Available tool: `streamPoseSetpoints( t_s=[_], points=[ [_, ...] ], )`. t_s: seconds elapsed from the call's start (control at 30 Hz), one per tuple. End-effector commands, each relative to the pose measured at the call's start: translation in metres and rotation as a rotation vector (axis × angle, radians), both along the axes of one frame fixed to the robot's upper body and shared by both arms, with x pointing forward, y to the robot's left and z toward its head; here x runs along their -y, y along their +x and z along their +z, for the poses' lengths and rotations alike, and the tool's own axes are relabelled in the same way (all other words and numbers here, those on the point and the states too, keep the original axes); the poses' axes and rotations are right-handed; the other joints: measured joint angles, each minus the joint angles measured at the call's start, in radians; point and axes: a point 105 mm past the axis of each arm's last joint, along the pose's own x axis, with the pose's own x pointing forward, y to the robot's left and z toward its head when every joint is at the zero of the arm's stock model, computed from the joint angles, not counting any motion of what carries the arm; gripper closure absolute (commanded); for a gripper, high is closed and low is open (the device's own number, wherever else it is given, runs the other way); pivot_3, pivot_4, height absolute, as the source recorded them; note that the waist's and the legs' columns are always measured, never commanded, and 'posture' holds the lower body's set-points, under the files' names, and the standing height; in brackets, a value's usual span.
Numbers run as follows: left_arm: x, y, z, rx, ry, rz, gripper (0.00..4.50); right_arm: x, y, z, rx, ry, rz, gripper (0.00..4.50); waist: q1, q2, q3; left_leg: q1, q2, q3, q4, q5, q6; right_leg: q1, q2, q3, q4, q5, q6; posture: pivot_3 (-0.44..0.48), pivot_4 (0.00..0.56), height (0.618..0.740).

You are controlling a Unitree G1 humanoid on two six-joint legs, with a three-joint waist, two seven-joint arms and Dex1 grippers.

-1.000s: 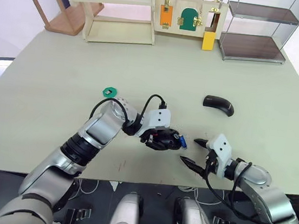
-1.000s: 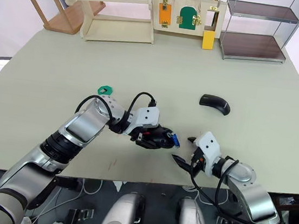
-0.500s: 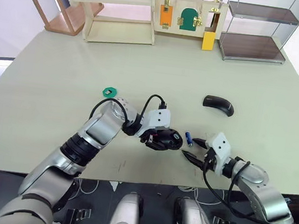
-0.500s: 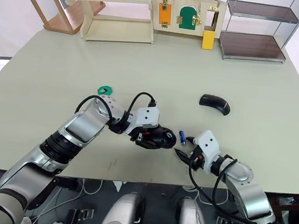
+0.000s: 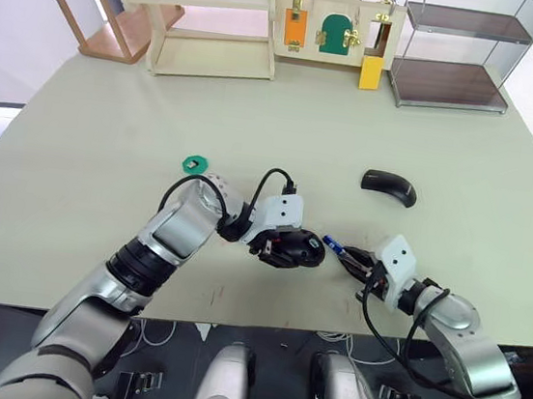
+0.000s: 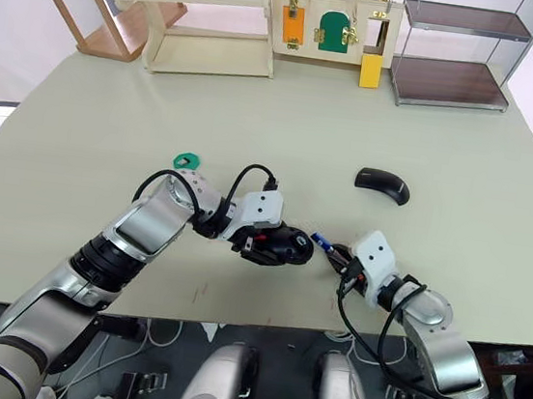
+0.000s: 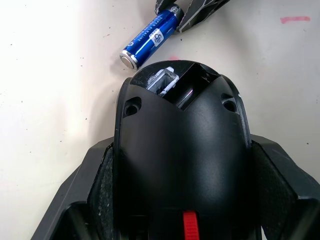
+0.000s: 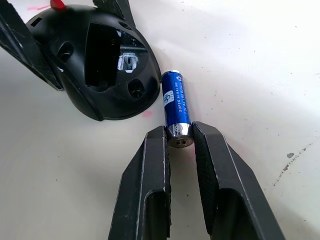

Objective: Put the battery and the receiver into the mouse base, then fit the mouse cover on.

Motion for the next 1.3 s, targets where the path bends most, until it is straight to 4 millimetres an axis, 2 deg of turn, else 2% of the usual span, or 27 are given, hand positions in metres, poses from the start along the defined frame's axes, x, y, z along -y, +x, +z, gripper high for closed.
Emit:
streamPoseSetpoints(
  t_s=[0.03, 0.3, 0.5, 0.77, 1.03, 1.3],
  points=[
    [-0.01, -0.015, -0.029, -0.118, 0.078, -0.002, 1.57, 0.001, 0.003, 0.005, 0.031, -0.001, -0.007, 4.33, 0.0, 0.0, 0.0, 0.0, 0.0, 0.0, 0.0, 0.0, 0.0, 0.0, 0.0, 0.0, 0.0, 0.0, 0.0, 0.0, 0.15, 0.74],
    [-0.011, -0.015, -0.03, -0.119, 0.079, 0.002, 1.57, 0.006, 0.003, 0.013, 0.057, 0.006, -0.013, 4.33, 0.0, 0.0, 0.0, 0.001, 0.0, 0.0, 0.001, 0.0, 0.0, 0.0, 0.0, 0.001, 0.002, 0.0, 0.0, 0.0, 0.15, 0.74],
    [-0.01, -0.013, -0.029, -0.118, 0.078, 0.004, 1.57, 0.008, -0.008, 0.036, 0.042, 0.03, 0.053, 4.33, 0.001, 0.0, 0.0, 0.001, 0.0, 0.001, 0.001, 0.0, 0.0, 0.0, 0.0, 0.002, 0.002, 0.0, 0.0, 0.0, 0.15, 0.74],
    [-0.01, -0.01, -0.029, -0.116, 0.08, 0.006, 1.57, -0.003, -0.026, 0.055, -0.069, 0.031, 0.179, 4.33, 0.001, 0.0, 0.0, 0.001, 0.0, 0.001, 0.002, 0.0, 0.0, 0.0, 0.0, 0.002, 0.003, 0.0, 0.0, 0.0, 0.15, 0.74],
    [-0.01, -0.01, -0.028, -0.111, 0.079, 0.005, 1.57, -0.013, -0.025, 0.062, -0.173, -0.048, 0.198, 4.33, 0.002, 0.0, -0.001, 0.002, 0.0, 0.0, 0.002, 0.0, 0.0, 0.0, 0.0, 0.002, 0.006, 0.0, -0.001, 0.0, 0.15, 0.74],
    [-0.009, -0.01, -0.028, -0.107, 0.077, 0.008, 1.57, -0.012, -0.018, 0.053, -0.307, -0.12, 0.131, 4.33, 0.002, 0.0, -0.001, 0.002, 0.0, 0.0, 0.002, 0.0, 0.0, 0.0, 0.0, 0.001, 0.006, 0.002, -0.003, 0.0, 0.15, 0.74]
  ],
)
